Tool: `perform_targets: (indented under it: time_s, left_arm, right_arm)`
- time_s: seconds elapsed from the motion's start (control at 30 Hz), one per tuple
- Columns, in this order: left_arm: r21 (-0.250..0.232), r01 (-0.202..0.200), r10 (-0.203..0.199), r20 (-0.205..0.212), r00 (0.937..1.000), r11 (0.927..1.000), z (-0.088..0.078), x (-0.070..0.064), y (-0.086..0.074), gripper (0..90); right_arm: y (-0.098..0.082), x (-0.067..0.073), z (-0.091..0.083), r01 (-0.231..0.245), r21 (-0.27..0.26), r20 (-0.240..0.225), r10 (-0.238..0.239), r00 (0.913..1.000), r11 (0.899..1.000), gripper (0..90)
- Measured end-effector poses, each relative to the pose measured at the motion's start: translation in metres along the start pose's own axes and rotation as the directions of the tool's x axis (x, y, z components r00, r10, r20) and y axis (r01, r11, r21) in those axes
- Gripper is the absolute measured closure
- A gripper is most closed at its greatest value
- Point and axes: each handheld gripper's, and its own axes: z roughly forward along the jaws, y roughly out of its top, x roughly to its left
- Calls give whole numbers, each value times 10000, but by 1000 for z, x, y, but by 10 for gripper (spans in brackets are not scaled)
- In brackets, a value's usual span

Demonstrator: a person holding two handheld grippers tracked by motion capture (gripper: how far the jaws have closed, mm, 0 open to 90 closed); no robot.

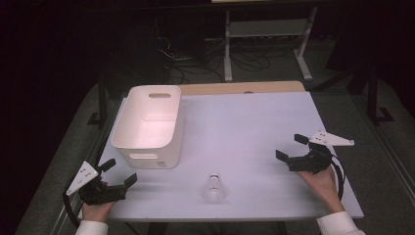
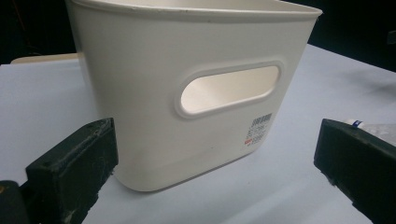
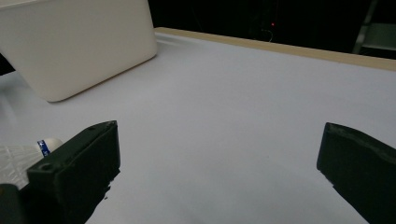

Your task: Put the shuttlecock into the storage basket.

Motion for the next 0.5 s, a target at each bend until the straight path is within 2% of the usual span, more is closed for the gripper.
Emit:
perform_targets:
  time_s: [0.5]
  left_arm:
    - [-15, 35, -35, 41, 10000, 10000, -1, -1, 0, 0]
  right_arm:
    - [-2, 0, 1, -96, 325, -96, 99, 9999, 9994, 0]
